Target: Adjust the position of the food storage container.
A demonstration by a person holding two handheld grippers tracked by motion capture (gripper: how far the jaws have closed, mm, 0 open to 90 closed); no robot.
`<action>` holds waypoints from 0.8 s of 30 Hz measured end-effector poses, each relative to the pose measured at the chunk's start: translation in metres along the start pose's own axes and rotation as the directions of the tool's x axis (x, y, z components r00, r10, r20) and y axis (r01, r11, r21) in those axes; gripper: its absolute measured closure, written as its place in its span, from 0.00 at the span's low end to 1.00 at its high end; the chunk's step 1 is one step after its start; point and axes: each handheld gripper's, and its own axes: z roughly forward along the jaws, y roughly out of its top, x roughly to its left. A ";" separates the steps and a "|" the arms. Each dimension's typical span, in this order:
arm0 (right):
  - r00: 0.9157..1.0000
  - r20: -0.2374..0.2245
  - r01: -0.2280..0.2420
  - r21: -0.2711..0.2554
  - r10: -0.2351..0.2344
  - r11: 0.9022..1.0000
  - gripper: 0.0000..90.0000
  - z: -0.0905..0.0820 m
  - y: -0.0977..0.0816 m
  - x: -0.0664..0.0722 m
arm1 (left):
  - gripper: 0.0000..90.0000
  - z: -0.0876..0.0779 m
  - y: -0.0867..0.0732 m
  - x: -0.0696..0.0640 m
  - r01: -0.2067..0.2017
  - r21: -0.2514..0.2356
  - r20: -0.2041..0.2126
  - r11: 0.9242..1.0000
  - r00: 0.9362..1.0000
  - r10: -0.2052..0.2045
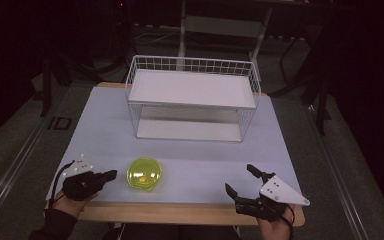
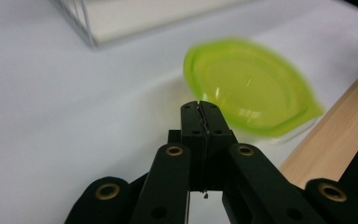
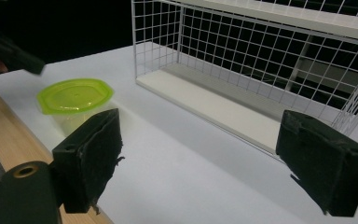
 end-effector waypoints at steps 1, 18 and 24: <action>1.000 -0.001 0.000 0.000 0.000 1.000 0.16 0.000 0.000 0.000 | 1.00 0.004 -0.001 0.001 0.006 0.022 0.000 1.000 1.000 -0.006; 1.000 -0.009 0.001 0.005 0.000 1.000 0.16 -0.002 0.000 0.000 | 1.00 0.049 0.001 -0.018 0.001 0.177 0.077 0.984 0.997 -0.015; 1.000 -0.013 -0.002 0.006 0.002 1.000 0.16 -0.002 -0.001 -0.001 | 1.00 0.065 0.009 -0.034 -0.016 0.194 0.108 0.981 0.994 -0.005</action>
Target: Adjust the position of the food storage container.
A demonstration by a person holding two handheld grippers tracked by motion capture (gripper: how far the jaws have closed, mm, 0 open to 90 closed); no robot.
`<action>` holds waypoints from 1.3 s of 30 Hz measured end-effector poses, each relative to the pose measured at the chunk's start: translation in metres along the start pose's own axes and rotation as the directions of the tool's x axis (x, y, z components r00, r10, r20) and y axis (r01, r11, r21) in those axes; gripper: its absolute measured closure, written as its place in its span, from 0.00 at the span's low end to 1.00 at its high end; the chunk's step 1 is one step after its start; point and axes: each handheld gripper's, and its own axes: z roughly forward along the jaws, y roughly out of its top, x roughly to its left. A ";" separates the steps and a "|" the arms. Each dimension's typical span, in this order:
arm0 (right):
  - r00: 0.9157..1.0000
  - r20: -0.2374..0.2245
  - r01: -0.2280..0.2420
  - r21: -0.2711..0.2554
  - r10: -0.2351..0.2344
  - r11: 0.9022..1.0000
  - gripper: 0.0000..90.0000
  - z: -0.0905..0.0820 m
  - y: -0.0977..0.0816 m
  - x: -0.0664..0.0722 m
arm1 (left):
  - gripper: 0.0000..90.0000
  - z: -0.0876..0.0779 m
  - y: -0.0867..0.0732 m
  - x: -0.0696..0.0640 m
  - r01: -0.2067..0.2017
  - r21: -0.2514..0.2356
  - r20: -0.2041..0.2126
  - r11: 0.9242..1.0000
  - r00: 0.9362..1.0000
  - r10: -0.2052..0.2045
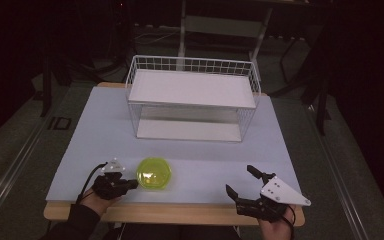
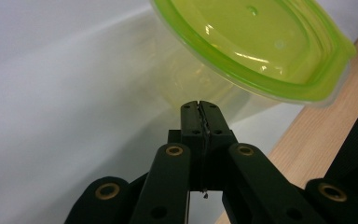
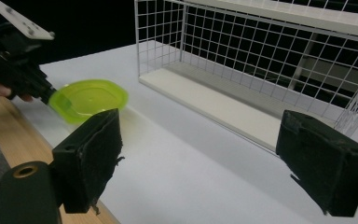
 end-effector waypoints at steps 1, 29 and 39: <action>1.000 0.003 0.002 0.001 -0.002 1.000 0.16 0.000 0.000 0.000 | 1.00 0.003 0.002 -0.002 -0.001 0.004 0.011 1.000 1.000 0.001; 1.000 0.009 -0.001 0.010 0.001 1.000 0.16 -0.001 -0.001 -0.002 | 1.00 0.033 0.033 0.002 0.014 -0.010 -0.029 1.000 0.999 -0.015; 1.000 0.011 0.002 0.010 -0.002 1.000 0.16 -0.003 -0.002 -0.002 | 1.00 0.046 0.034 -0.025 -0.042 0.038 0.038 0.998 0.998 0.040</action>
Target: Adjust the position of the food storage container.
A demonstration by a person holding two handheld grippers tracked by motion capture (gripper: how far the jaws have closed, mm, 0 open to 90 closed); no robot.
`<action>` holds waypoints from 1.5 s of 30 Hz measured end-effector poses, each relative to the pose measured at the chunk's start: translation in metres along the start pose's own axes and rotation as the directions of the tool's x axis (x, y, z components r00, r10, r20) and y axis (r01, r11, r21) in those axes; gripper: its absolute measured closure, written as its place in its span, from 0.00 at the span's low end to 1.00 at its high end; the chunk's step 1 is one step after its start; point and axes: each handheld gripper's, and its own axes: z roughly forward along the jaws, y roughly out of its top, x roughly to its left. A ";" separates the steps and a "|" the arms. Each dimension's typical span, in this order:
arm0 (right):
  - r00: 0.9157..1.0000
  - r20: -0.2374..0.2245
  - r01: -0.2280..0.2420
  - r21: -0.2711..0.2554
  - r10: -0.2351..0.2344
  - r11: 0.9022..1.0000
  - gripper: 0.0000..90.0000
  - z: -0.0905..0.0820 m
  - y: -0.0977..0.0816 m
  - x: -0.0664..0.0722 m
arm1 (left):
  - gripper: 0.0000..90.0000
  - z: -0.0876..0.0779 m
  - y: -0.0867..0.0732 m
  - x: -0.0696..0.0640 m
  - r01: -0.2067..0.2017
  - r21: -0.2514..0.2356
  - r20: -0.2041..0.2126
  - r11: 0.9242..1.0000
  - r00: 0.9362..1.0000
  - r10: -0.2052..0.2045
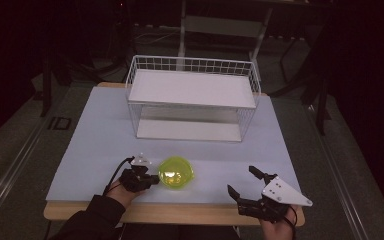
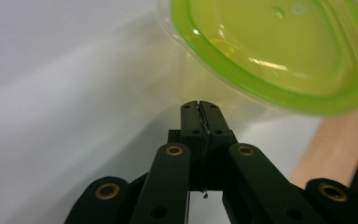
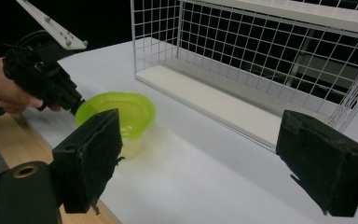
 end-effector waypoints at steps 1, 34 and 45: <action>1.000 0.000 -0.001 0.001 0.001 1.000 0.16 0.000 0.000 0.000 | 1.00 0.003 0.001 -0.005 -0.006 0.007 0.013 1.000 1.000 0.006; 1.000 0.005 0.014 0.012 -0.014 1.000 0.16 -0.001 -0.001 0.000 | 1.00 0.030 0.017 -0.030 -0.009 -0.010 0.063 1.000 0.998 0.010; 1.000 0.003 0.024 0.013 -0.024 1.000 0.16 -0.001 -0.001 -0.001 | 0.93 0.012 0.017 -0.027 -0.017 -0.033 0.076 0.999 0.997 0.019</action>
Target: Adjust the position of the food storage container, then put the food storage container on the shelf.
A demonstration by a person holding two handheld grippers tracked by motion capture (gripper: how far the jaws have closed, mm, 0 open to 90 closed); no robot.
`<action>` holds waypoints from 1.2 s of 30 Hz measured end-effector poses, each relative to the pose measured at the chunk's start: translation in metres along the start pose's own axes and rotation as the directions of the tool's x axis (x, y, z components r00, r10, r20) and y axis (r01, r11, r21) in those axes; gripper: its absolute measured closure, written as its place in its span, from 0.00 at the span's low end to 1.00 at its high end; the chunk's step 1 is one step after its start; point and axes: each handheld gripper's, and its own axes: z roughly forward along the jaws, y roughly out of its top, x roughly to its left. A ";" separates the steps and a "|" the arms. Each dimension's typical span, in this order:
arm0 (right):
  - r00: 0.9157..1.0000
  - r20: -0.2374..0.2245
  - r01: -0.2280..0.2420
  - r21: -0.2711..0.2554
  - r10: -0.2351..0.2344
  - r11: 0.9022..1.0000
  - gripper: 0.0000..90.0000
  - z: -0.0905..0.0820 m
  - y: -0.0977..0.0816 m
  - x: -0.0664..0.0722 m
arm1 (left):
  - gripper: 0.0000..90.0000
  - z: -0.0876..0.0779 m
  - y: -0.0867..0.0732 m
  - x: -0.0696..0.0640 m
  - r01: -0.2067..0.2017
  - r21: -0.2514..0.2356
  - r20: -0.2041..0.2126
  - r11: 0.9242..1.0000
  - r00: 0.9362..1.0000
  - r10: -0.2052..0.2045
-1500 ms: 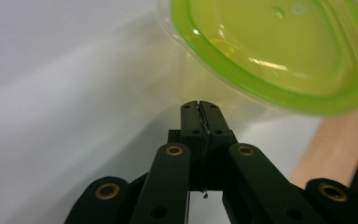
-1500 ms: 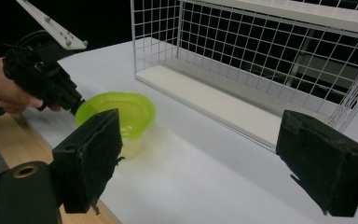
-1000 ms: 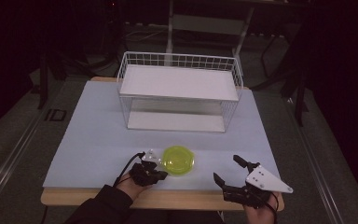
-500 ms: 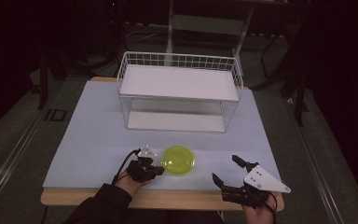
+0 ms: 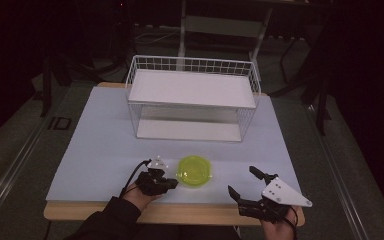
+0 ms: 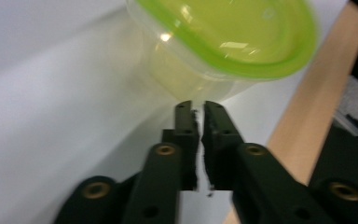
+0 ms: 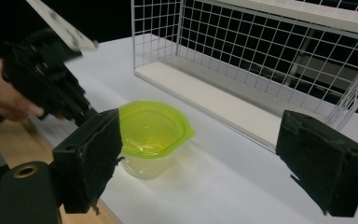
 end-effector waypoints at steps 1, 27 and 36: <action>1.000 -0.003 -0.002 0.001 0.002 1.000 0.16 0.001 0.000 0.000 | 0.89 -0.005 0.000 -0.001 -0.001 -0.010 -0.007 1.000 1.000 0.001; 0.998 -0.039 0.057 0.063 -0.054 0.996 0.15 0.007 0.025 0.006 | 0.02 -0.097 0.017 -0.026 -0.122 -0.420 0.147 0.899 0.969 0.200; 0.996 -0.072 0.060 0.107 -0.053 0.992 0.15 0.018 0.040 -0.001 | 0.02 -0.098 0.039 -0.026 -0.128 -0.401 0.135 0.907 0.971 0.197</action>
